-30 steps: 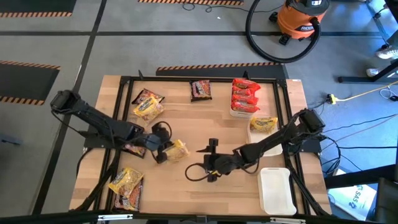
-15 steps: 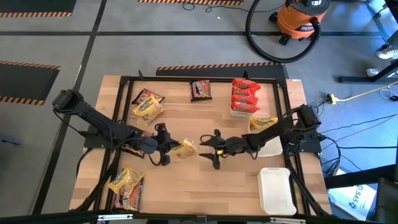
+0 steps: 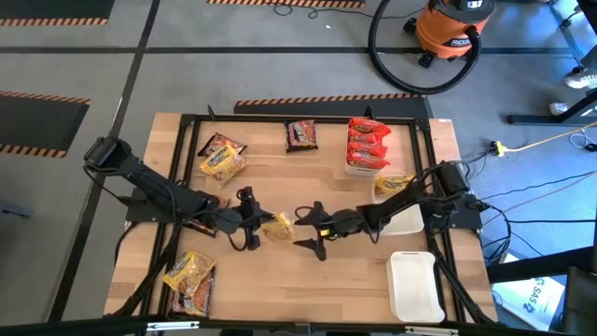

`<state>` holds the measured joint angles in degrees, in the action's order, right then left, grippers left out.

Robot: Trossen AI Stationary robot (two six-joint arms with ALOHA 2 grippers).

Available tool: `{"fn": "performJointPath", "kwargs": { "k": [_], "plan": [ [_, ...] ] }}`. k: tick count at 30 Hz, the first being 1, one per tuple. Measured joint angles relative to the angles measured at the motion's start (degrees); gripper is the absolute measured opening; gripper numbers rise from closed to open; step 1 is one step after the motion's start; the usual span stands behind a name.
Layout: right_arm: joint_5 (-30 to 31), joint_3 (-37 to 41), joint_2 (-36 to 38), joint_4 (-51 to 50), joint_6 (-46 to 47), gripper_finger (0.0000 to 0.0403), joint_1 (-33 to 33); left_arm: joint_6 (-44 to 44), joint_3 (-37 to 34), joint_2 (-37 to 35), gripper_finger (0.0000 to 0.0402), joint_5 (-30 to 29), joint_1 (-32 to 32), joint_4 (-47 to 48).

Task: Sort Maruchan noodles
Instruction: Put the yellow noodle pack into the middle white bin

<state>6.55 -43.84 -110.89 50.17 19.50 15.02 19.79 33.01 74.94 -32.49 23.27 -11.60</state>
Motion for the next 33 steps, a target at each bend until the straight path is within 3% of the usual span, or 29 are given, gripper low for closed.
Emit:
{"fn": "performJointPath", "kwargs": {
  "k": [5, 11, 33],
  "plan": [
    [-0.7, -0.2, 0.0, -1.8, 0.8, 0.0342, 0.0, -0.5, 0.0, 0.0, 0.0, -1.7, 0.0, 0.0],
    [9.2, -0.5, 0.0, -1.7, 2.4, 0.034, -0.1, -0.9, 0.0, 0.0, 0.0, -0.7, 0.0, -2.3],
    [6.8, -3.4, 0.0, -3.1, -1.4, 0.0292, 0.0, 0.4, 0.0, 1.4, 0.0, -4.8, -1.6, -5.8]
  ]
}}
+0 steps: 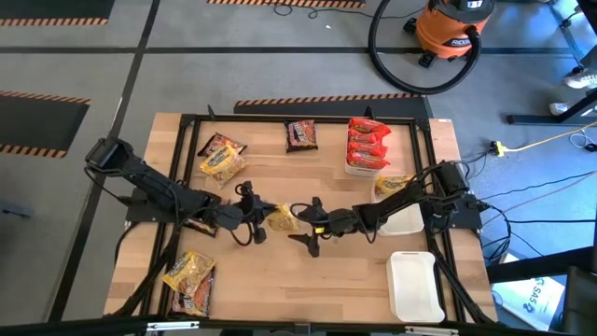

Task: Sort Maruchan noodles
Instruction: Put the yellow noodle pack into the middle white bin

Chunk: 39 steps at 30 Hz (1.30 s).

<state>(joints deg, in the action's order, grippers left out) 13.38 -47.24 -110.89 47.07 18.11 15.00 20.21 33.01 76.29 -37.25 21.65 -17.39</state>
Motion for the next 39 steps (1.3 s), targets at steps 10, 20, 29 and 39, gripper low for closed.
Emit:
{"fn": "performJointPath", "kwargs": {
  "k": [10, 20, 29, 39],
  "plan": [
    [6.5, 0.0, 0.0, 1.7, 0.9, 0.0284, 0.0, -2.6, 0.0, 0.3, 0.0, 7.0, 0.2, -3.0],
    [3.2, 0.0, 0.0, -0.1, -1.8, 0.0151, 0.0, -3.4, 0.0, 0.3, 0.0018, 8.3, 0.1, -4.8],
    [3.0, 0.1, 0.0, -0.7, -2.4, 0.0124, 0.0, -4.3, 0.0, -0.5, 0.0092, 7.8, 0.1, -4.7],
    [4.2, 0.1, 2.8, -3.5, -6.7, 0.0109, 0.0, -8.6, 0.0, -6.2, 0.0184, 9.1, 1.3, -3.6]
  ]
}}
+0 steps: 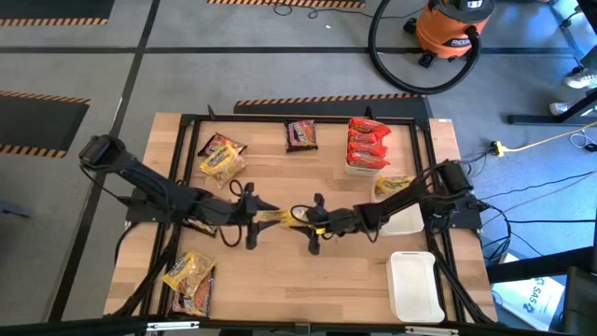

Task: Sort Maruchan noodles
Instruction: Put the yellow noodle pack into the middle white bin

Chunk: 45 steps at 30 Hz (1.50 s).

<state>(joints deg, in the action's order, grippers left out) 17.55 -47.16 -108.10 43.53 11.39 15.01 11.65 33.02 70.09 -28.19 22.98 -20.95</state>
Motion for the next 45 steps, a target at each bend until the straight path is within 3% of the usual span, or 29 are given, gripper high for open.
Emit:
{"fn": "performJointPath", "kwargs": {
  "k": [11, 15, 19, 24, 30, 39, 45],
  "plan": [
    [3.2, 0.0, 16.9, -25.0, -1.7, 0.0114, 2.3, 2.6, 0.0, -6.1, 0.0196, 0.8, 3.5, 13.6],
    [6.9, 0.8, 21.1, -27.5, -3.0, 0.0116, 5.0, 2.7, -0.5, -5.6, 0.0196, 0.7, 4.9, 13.1],
    [7.3, 6.4, 24.2, -18.1, -5.5, 0.0122, 6.5, 1.9, -4.0, -3.8, 0.0196, 0.2, 4.9, 5.7],
    [5.2, 17.9, 25.0, 4.5, -6.3, 0.0113, 6.8, 3.1, -6.8, 0.3, 0.0196, -0.9, 4.7, -7.7],
    [1.1, 25.5, 22.1, 26.3, -6.1, 0.0126, 6.8, 4.4, -4.6, 4.3, 0.0209, -1.7, 1.8, -9.3],
    [-0.7, 20.4, 13.5, 29.4, -7.6, 0.0129, 6.7, 4.5, 0.4, 11.1, 0.0272, 3.0, -0.9, -9.9],
    [-2.6, 15.2, 8.6, 30.3, -11.4, 0.013, 6.7, 1.7, 1.9, 15.4, 0.0278, 3.5, -0.5, -14.6]
  ]
}}
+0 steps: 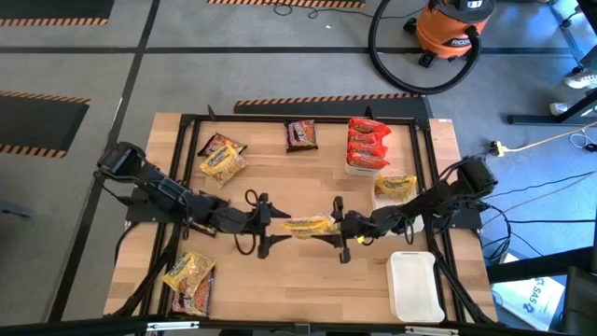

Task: Sort Maruchan noodles
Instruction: Put the yellow noodle pack into the middle white bin

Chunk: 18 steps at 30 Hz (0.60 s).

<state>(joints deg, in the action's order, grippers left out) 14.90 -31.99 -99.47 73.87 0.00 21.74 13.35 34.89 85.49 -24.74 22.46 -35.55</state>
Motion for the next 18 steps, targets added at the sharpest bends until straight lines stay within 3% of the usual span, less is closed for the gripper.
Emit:
{"fn": "performJointPath", "kwargs": {
  "k": [18],
  "plan": [
    [-0.3, -8.7, -3.8, 0.0, -4.7, 0.0131, 0.0, -2.1, 0.0, 1.3, 0.0277, 3.0, 1.2, -12.7]
  ]
}}
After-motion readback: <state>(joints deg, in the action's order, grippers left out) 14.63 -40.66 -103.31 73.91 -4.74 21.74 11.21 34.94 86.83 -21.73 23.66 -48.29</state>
